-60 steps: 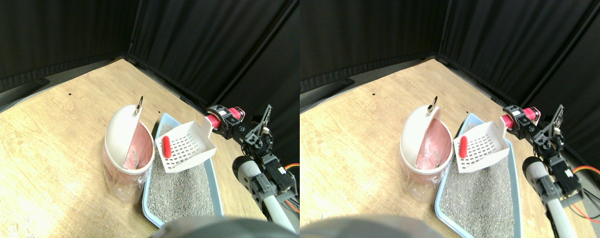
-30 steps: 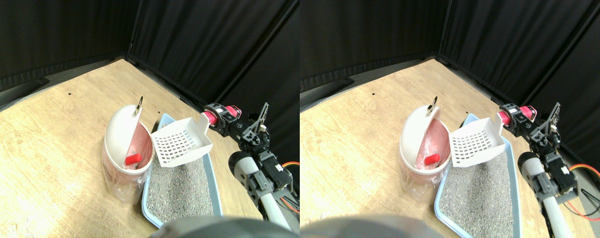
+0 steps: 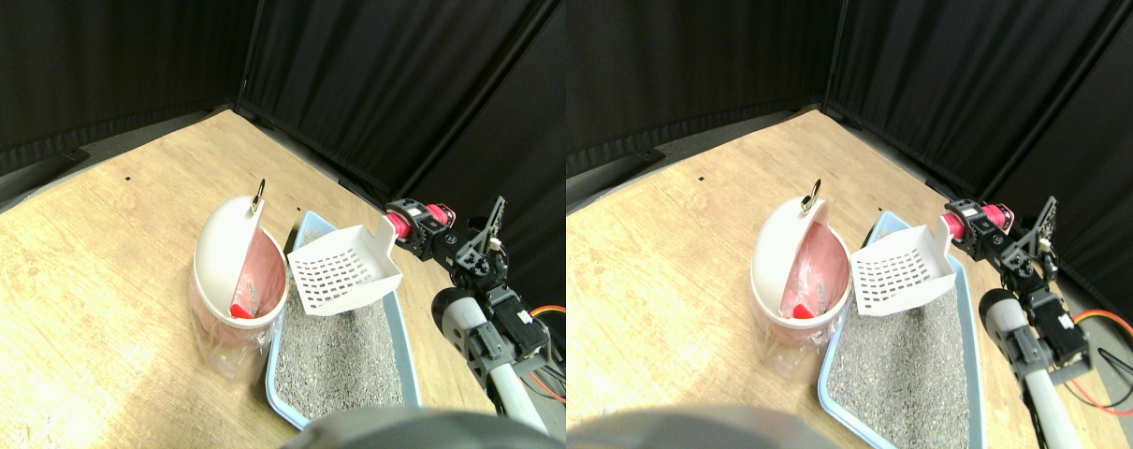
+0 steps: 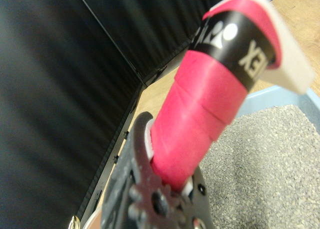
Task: Scoop (unimanual)
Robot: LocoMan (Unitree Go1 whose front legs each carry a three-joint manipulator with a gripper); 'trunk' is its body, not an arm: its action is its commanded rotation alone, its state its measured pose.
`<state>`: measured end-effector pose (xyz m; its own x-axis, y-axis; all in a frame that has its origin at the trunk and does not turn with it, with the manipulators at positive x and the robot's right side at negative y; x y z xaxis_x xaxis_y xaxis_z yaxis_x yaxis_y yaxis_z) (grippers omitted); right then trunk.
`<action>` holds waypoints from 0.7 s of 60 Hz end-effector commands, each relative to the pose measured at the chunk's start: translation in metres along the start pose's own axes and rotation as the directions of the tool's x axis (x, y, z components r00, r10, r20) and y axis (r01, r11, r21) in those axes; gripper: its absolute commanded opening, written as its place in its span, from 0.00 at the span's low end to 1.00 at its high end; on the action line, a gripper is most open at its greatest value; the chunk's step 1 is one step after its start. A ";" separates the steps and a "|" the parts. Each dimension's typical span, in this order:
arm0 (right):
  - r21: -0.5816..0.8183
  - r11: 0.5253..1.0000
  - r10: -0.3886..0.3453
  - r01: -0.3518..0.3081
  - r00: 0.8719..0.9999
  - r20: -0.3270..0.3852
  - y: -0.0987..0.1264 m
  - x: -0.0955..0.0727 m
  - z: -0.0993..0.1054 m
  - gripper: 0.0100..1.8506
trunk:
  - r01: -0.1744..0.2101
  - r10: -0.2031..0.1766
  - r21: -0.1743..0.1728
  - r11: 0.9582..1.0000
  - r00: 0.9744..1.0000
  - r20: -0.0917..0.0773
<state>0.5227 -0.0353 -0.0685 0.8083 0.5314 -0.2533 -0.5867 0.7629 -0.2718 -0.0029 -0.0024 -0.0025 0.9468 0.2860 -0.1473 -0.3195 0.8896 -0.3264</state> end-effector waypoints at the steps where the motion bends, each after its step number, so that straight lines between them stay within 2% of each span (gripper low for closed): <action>1: 0.031 1.000 -0.001 -0.001 0.997 0.074 -0.001 -0.001 0.007 0.02 | 0.002 -0.002 -0.003 1.000 1.000 -0.008; 9: 0.073 0.997 -0.023 0.016 0.996 0.091 -0.005 -0.004 0.004 0.02 | 0.012 -0.012 0.005 1.000 1.000 -0.010; 12: 0.102 0.995 -0.022 0.010 0.992 0.121 -0.008 -0.005 0.001 0.02 | 0.017 -0.017 0.007 1.000 1.000 -0.010; 15: 0.148 0.987 -0.078 0.061 0.990 0.115 -0.012 -0.010 -0.001 0.02 | 0.023 -0.023 0.012 1.000 1.000 -0.010; 19: 0.214 0.973 -0.115 0.087 0.986 0.118 -0.015 -0.013 -0.003 0.02 | 0.030 -0.030 0.018 0.999 1.000 -0.010; 31: 0.256 0.964 -0.125 0.079 0.978 0.170 -0.027 -0.023 -0.014 0.02 | 0.059 -0.058 0.039 0.998 0.998 -0.013; 35: 0.279 0.958 -0.126 0.067 0.972 0.198 -0.034 -0.027 -0.020 0.02 | 0.073 -0.073 0.049 0.996 0.997 -0.015; 38: 0.293 0.952 -0.155 0.094 0.969 0.192 -0.037 -0.030 -0.022 0.02 | 0.083 -0.082 0.057 0.995 0.996 -0.016; 40: 0.283 0.957 -0.137 0.070 0.965 0.222 -0.040 -0.031 -0.025 0.02 | 0.091 -0.090 0.061 0.994 0.996 -0.019; 42: 0.293 0.953 -0.148 0.076 0.961 0.233 -0.043 -0.034 -0.028 0.02 | 0.097 -0.096 0.066 0.993 0.995 -0.020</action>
<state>0.5186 -0.0967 -0.0818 0.8866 0.4546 -0.0847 -0.4564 0.8898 -0.0018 0.0008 -0.0033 -0.0032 0.9682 0.2041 -0.1448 -0.2371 0.9333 -0.2699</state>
